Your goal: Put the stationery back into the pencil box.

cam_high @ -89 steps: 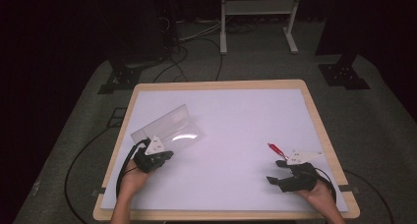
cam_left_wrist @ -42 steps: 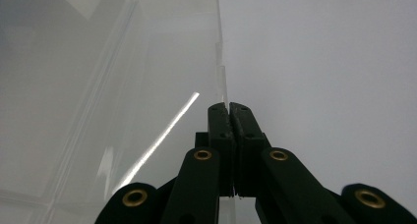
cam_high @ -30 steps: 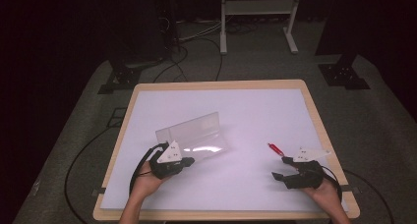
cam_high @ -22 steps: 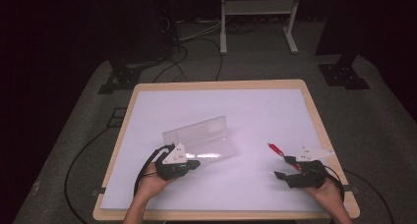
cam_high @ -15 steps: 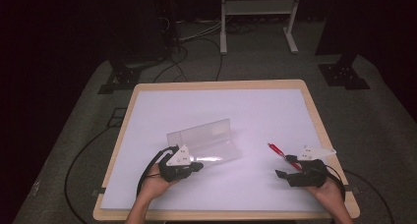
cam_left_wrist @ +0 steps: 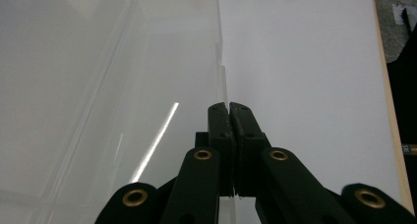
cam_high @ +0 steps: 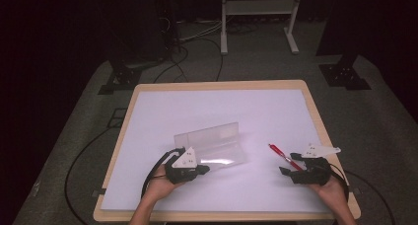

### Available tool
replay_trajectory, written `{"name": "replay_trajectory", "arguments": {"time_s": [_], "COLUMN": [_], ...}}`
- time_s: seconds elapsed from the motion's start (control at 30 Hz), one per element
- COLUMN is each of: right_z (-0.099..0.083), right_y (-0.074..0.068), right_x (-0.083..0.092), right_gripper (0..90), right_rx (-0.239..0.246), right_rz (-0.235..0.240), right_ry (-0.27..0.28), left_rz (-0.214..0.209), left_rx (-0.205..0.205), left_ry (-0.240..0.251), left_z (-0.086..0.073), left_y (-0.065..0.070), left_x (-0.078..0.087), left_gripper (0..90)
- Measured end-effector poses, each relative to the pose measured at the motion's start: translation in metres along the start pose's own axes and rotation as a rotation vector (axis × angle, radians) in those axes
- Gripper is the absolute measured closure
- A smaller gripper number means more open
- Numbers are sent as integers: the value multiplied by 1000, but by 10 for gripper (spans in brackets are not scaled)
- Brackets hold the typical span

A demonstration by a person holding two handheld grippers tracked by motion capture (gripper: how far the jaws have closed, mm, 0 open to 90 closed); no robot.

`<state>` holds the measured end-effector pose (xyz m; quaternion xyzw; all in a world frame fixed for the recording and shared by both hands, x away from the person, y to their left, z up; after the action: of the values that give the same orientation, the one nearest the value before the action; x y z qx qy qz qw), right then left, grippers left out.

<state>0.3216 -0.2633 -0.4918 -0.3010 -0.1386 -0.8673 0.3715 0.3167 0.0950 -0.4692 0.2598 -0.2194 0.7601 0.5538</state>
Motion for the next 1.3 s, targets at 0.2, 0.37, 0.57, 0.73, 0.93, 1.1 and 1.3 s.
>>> {"name": "replay_trajectory", "arguments": {"time_s": [0.2, 0.37, 0.57, 0.73, 0.93, 1.1, 1.3], "right_z": [-1, -2, -3, -3, -5, -6, -7], "right_y": [4, 8, 12, 14, 16, 19, 20], "right_x": [-1, -2, -3, -7, -10, -11, -14], "right_gripper": [283, 297, 318, 356, 419, 451, 515], "right_rx": [-7, -20, -31, -31, -40, -46, -49], "right_rz": [-20, -30, -47, -55, -60, -67, -77], "right_ry": [-14, -17, -25, -40, -62, -68, -77], "left_rz": [-23, -46, -67, -82, -94, -105, -121], "left_rx": [-16, -29, -39, -41, -50, -51, -48], "left_ry": [-9, -21, -26, -30, -37, -33, -26], "left_z": [1, 1, 2, 1, -1, -1, -3], "left_y": [3, 7, 11, 14, 15, 16, 17], "left_x": [-6, -12, -17, -21, -25, -26, -26], "left_gripper": [891, 892, 892, 891, 891, 891, 891]}}
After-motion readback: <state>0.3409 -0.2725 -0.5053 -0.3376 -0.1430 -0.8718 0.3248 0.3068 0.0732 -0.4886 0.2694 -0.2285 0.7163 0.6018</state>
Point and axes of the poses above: each handheld gripper's, and its own axes: x roughly backward along the jaws, z roughly out of its top, y roughly to its right, the point moved 5 cm from there along -x, roughly forward along the jaws, and after that the axes turned 4 degrees about x, right-handed, at the moved point
